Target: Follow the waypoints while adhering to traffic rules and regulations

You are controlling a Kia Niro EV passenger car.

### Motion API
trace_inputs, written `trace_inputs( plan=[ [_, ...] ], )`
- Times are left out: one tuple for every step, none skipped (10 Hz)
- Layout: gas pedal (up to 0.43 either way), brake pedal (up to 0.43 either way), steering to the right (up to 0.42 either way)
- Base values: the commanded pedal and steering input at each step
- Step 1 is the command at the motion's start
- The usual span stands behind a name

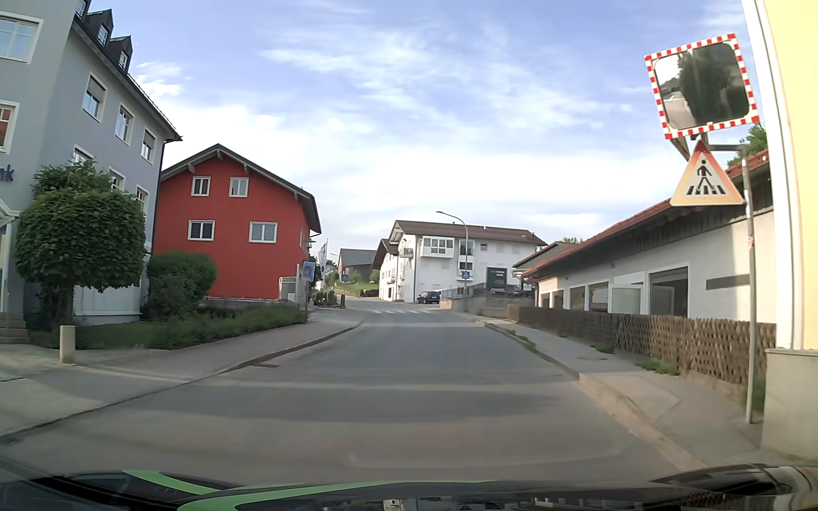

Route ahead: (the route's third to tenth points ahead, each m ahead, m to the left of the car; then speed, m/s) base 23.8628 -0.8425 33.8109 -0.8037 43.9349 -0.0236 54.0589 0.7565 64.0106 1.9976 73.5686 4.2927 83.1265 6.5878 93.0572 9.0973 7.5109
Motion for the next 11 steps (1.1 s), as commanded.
trace_inputs(
  plan=[
    [0.461, 0.000, 0.051],
    [0.461, 0.000, 0.042],
    [0.449, 0.000, 0.035],
    [0.449, 0.000, 0.030],
    [0.449, 0.000, 0.025],
    [0.441, 0.000, 0.022],
    [0.429, 0.000, 0.016],
    [0.421, 0.000, 0.010],
    [0.398, 0.000, 0.005],
    [0.390, 0.000, 0.000],
    [0.370, 0.000, -0.003]
  ],
)
